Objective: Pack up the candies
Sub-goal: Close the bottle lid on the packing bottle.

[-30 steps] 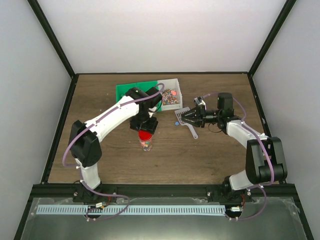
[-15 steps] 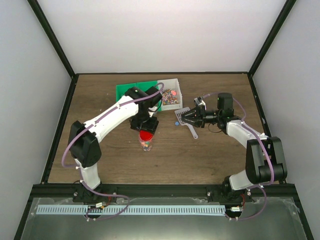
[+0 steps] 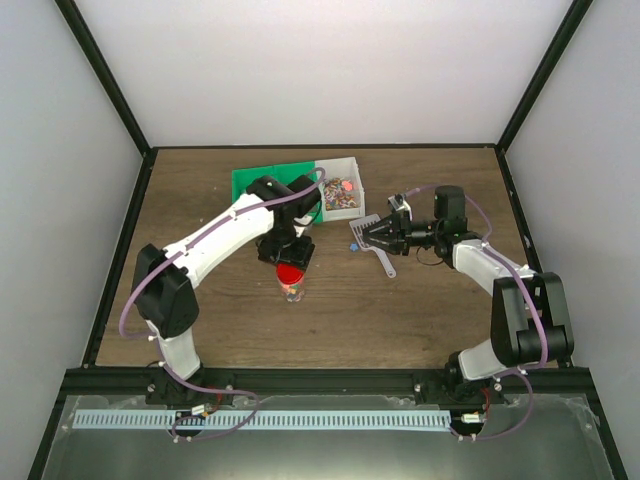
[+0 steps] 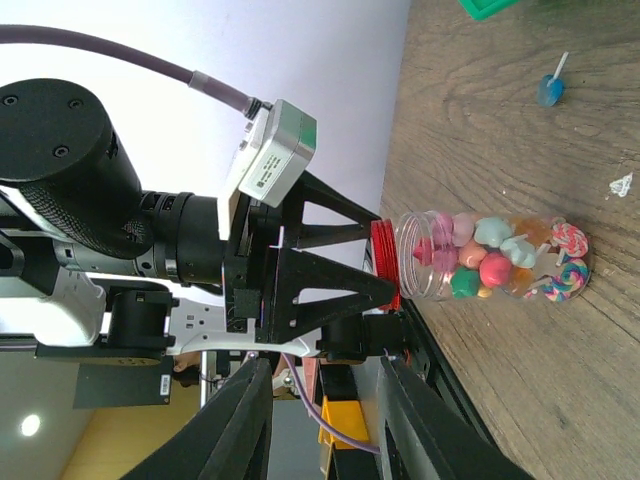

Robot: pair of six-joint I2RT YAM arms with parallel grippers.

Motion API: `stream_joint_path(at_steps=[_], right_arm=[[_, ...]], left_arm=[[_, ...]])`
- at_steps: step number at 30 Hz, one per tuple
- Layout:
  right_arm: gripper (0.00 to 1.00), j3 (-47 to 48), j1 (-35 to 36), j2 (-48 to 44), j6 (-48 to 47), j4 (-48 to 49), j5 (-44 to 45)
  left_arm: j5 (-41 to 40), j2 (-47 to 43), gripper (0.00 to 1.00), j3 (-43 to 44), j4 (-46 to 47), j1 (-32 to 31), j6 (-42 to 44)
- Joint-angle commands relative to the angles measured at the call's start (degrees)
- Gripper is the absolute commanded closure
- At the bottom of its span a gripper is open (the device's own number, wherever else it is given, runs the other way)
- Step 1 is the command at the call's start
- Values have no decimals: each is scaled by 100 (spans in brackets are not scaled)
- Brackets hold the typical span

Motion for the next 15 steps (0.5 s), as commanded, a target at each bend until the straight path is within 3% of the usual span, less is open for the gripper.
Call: stream_joint_path(at_steps=[1,15], right_arm=[[69,214,-54,57,-103,-87,-101],[69,167,-54,-22,-171,-169,-85]], left_arm=[[-109,-171,33,-105,-57,-14,15],[-212,-52,33,-23,-48,-14,-8]])
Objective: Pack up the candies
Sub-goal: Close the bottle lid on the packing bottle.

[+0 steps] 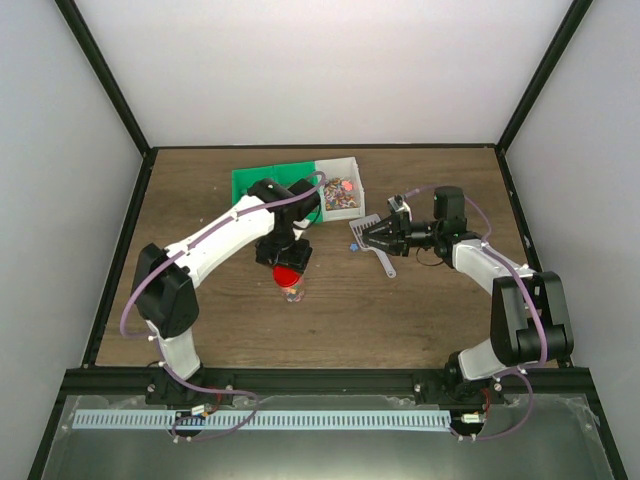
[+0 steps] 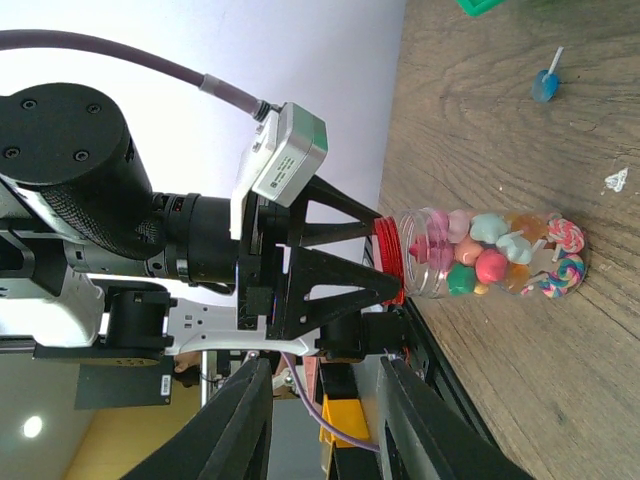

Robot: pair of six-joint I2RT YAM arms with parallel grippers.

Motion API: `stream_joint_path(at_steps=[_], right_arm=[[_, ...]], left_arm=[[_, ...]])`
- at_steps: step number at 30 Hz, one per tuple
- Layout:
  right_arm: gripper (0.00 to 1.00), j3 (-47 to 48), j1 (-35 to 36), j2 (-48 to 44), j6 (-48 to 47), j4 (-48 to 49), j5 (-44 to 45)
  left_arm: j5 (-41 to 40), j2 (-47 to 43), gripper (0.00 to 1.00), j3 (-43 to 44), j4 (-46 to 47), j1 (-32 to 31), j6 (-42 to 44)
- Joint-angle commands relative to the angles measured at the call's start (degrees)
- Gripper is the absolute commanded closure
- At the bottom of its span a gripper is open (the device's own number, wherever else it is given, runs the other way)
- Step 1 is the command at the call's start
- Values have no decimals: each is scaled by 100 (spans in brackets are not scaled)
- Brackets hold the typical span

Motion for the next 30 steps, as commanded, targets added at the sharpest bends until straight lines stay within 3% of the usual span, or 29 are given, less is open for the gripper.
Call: stream_joint_path(at_steps=[1,30], right_arm=[[69,166,-54,-57,-95,-70,-89],[69,133,-54,-17,-148,-118,-86]], left_arm=[[-57,-34,33,228,-44,-11,-8],[45,117,33,287,-42,-80,35]])
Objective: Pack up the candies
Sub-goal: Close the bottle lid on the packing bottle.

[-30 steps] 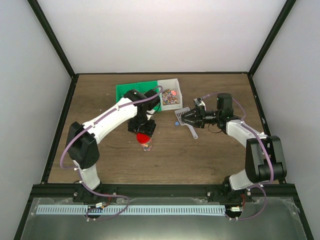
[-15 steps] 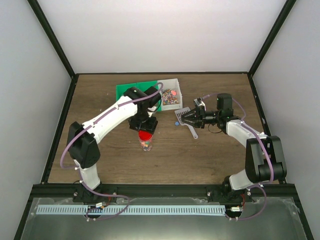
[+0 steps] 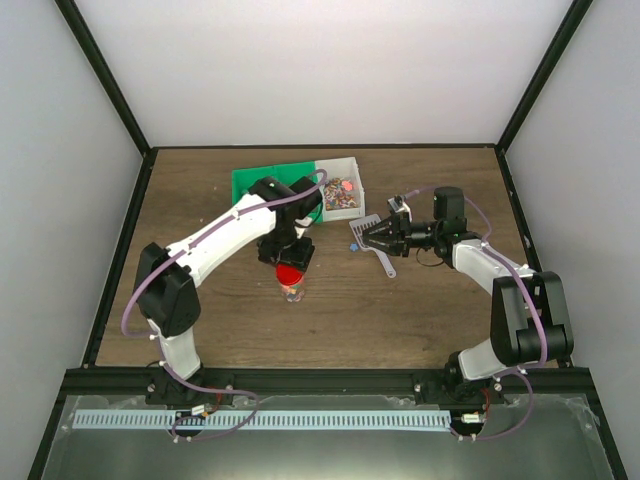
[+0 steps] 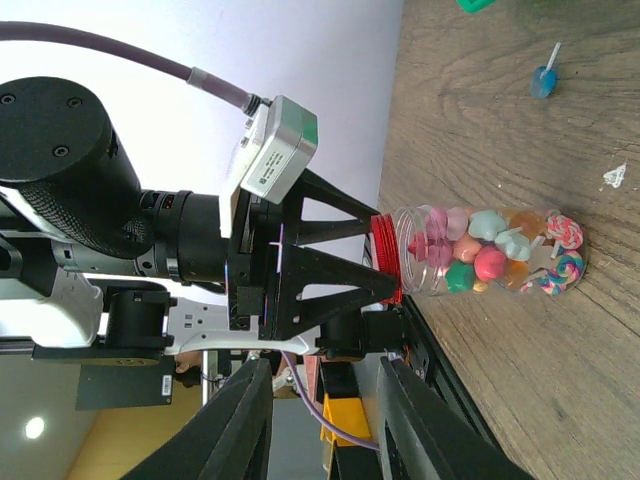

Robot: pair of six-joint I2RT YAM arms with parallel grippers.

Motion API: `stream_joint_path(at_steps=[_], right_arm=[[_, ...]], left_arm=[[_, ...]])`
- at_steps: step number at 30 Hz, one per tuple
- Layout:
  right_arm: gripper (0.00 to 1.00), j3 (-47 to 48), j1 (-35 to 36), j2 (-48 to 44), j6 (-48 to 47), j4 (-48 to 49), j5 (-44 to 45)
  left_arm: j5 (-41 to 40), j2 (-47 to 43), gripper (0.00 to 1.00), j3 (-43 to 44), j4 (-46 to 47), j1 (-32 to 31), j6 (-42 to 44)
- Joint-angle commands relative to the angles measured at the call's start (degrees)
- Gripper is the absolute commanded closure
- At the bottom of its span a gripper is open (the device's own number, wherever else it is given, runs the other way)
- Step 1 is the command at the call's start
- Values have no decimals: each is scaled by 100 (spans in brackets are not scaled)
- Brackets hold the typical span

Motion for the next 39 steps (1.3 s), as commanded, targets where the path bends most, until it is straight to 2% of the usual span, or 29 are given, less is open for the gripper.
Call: stream_joint_path(at_steps=[1,39], right_arm=[[69,127,-55,-22,-98,-32,-85],[69,105,-54,-27,-133,-57,-79]], left_arm=[[-23,78,33,164,-37,-77,34],[-96,263,29,350,-43,-92,43]])
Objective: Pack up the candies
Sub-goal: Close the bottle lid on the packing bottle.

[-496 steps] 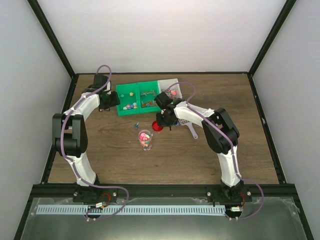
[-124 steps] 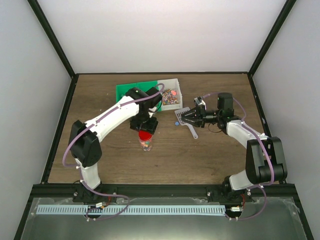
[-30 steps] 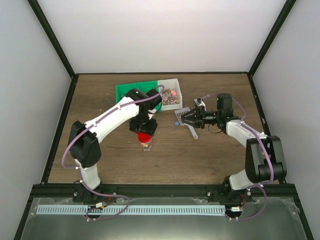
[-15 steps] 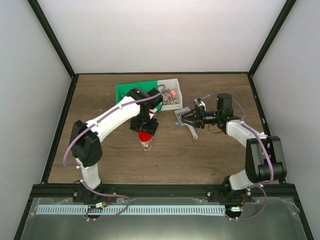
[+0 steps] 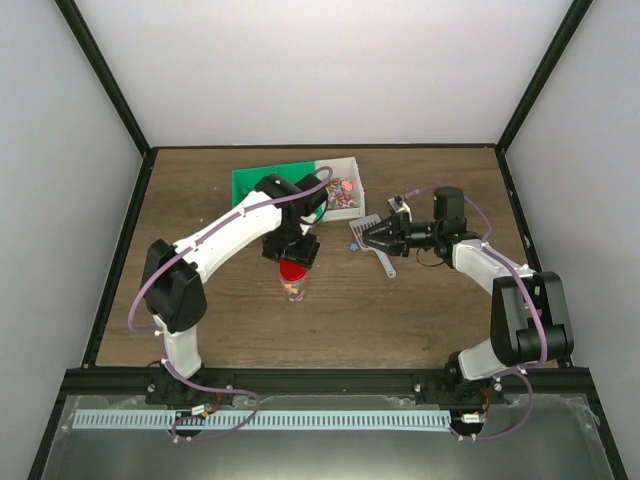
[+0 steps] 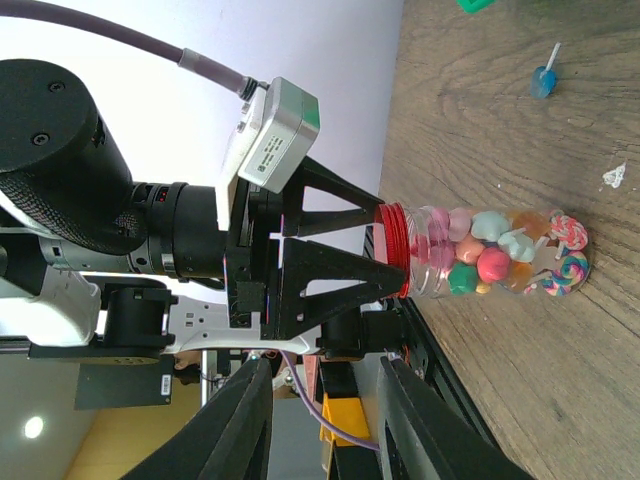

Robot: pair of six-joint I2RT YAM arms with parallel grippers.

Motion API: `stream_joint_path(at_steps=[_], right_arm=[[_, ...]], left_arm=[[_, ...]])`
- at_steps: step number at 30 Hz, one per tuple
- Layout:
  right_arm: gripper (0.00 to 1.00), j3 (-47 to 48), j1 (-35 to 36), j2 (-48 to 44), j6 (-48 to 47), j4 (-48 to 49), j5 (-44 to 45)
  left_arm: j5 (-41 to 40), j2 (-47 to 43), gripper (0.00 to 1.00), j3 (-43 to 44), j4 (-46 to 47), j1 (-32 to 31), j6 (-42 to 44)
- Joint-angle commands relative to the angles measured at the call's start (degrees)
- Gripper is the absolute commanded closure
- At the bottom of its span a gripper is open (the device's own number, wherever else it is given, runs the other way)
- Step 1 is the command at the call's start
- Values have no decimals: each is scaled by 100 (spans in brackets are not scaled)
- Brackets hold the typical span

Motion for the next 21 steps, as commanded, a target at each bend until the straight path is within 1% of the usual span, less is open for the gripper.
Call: stream_joint_path(at_steps=[1,16,21], right_arm=[[69,102,-54,-20,-109,-46,-85],[69,71,-54,-26,-122,-62,-78],[69,69,-54,-52,-126,-76,-72]], left_arm=[[17,-23,29,-21,-20,-35,41],[-60,-193,28,-167,-20,-29,19],[-186,-221,27,-45,-21,-34,-39]])
